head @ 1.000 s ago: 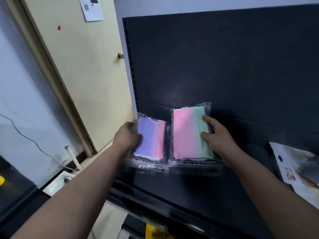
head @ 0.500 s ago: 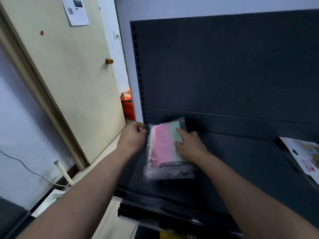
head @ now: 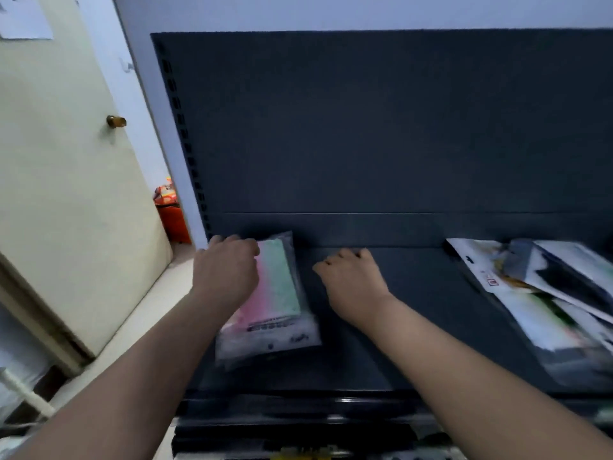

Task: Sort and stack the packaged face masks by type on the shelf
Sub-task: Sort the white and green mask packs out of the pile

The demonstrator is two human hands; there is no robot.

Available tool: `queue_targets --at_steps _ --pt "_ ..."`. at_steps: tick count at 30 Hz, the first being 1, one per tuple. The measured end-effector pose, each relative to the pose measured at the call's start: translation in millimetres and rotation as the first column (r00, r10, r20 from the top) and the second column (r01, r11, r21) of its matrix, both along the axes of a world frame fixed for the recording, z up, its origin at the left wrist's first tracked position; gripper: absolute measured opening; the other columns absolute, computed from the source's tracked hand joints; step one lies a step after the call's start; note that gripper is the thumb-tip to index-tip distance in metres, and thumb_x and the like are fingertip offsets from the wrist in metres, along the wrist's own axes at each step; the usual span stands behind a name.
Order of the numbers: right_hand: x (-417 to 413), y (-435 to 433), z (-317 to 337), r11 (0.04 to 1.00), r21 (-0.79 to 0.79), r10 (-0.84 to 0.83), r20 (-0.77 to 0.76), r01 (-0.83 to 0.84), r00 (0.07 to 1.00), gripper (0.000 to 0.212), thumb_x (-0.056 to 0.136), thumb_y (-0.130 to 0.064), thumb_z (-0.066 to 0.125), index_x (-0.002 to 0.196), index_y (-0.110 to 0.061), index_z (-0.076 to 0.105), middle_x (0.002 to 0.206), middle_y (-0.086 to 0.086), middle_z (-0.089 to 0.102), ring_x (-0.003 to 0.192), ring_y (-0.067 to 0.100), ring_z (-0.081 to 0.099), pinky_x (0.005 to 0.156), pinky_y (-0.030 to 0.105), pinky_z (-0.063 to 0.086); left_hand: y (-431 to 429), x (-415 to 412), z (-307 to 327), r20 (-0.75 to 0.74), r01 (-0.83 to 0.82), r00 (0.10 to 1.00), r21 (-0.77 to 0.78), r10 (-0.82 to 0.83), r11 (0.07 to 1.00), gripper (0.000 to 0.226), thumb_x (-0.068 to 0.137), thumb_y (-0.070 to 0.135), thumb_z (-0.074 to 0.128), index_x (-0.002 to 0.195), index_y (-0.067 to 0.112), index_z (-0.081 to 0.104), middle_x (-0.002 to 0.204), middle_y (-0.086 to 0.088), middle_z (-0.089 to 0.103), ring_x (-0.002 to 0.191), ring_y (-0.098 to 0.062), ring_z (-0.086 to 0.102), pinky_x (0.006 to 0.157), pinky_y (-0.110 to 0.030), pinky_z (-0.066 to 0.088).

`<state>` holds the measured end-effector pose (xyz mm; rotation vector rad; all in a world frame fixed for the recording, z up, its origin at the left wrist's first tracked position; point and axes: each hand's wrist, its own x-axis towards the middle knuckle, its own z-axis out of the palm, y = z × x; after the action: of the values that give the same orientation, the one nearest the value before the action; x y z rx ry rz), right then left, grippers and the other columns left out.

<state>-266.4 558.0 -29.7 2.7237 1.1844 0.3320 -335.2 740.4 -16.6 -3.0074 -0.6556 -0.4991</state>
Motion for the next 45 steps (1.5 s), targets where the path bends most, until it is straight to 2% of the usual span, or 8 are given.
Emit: queue_targets --at_steps 7,17,24,30,34,38,42,45 --pt "21.8 -113.4 -0.9 0.967 0.079 -0.238 -0.052 0.241 0.97 0.036 0.085 -0.01 0.05 0.12 -0.018 0.055 0.119 0.004 0.058 0.115 0.027 0.047 0.094 0.039 0.034 -105.1 61.3 5.7 -0.119 0.277 0.954 0.018 -0.273 0.961 0.024 0.091 0.031 0.049 0.11 0.025 0.062 0.114 -0.002 0.063 0.11 -0.027 0.053 0.084 -0.036 0.045" --pt "43.9 -342.0 5.3 0.86 0.185 -0.476 -0.048 0.476 0.878 0.041 0.084 -0.015 0.05 0.123 -0.025 0.055 0.121 0.0 0.059 0.118 0.025 0.048 0.092 0.036 0.037 -313.5 118.1 6.7 0.017 0.493 0.866 -0.207 -0.5 0.845 0.023 0.089 0.026 0.052 0.107 0.029 0.066 0.116 0.004 0.066 0.111 -0.023 0.056 0.086 -0.035 0.049" --pt "58.2 -478.0 -6.8 0.799 0.212 -0.552 -0.112 0.562 0.826 0.052 0.084 -0.009 0.048 0.131 -0.032 0.05 0.121 -0.003 0.059 0.116 0.022 0.048 0.09 0.036 0.037 -438.9 144.5 2.1 0.082 0.49 0.87 -0.266 -0.487 0.83 0.019 0.09 0.024 0.053 0.103 0.025 0.067 0.11 0.002 0.066 0.103 -0.021 0.06 0.08 -0.034 0.051" --pt "77.6 -509.8 -13.3 0.818 0.238 -0.501 -0.152 0.524 0.852 0.04 0.084 -0.013 0.05 0.121 -0.027 0.055 0.116 -0.002 0.061 0.112 0.022 0.051 0.085 0.036 0.039 -473.5 165.9 -5.3 0.025 0.356 0.933 -0.227 -0.36 0.907 0.022 0.09 0.034 0.049 0.095 0.018 0.064 0.103 -0.005 0.065 0.097 -0.026 0.057 0.069 -0.033 0.048" --pt "88.8 -514.7 -18.2 0.811 0.263 -0.493 -0.171 0.522 0.853 0.044 0.082 -0.009 0.049 0.121 -0.028 0.056 0.118 -0.003 0.061 0.111 0.021 0.051 0.083 0.035 0.039 -490.2 186.0 -2.9 -0.077 0.211 0.967 -0.295 -0.244 0.932 0.054 0.091 0.054 0.049 0.12 0.009 0.053 0.114 -0.01 0.066 0.105 -0.03 0.059 0.068 -0.031 0.042" --pt "97.7 -517.8 -21.9 0.811 0.248 -0.487 -0.214 0.529 0.847 0.045 0.083 -0.011 0.048 0.125 -0.029 0.054 0.121 -0.003 0.06 0.114 0.021 0.051 0.087 0.036 0.04 -502.5 211.7 -17.7 -0.165 0.127 0.965 -0.384 -0.203 0.915 0.098 0.075 0.075 0.054 0.138 0.001 0.036 0.124 -0.015 0.061 0.118 -0.034 0.055 0.093 -0.042 0.048" --pt "105.4 -519.8 -17.3 0.821 0.251 -0.469 -0.216 0.513 0.856 0.047 0.086 -0.013 0.047 0.13 -0.029 0.051 0.124 -0.003 0.059 0.117 0.021 0.05 0.09 0.037 0.041 -499.5 225.4 -19.4 -0.194 0.086 0.963 -0.442 -0.189 0.893 0.123 0.059 0.061 0.08 0.146 0.0 0.017 0.134 -0.014 0.053 0.126 -0.032 0.05 0.097 -0.04 0.048" --pt "113.4 -511.9 -12.2 0.82 0.277 -0.45 -0.231 0.501 0.863 0.045 0.088 -0.014 0.047 0.13 -0.03 0.051 0.123 -0.003 0.059 0.117 0.022 0.051 0.089 0.036 0.04 -486.4 224.2 -8.2 -0.153 0.065 0.972 -0.555 -0.179 0.83 0.097 0.059 0.037 0.09 0.131 0.003 0.036 0.121 -0.011 0.06 0.115 -0.029 0.057 0.085 -0.034 0.047"
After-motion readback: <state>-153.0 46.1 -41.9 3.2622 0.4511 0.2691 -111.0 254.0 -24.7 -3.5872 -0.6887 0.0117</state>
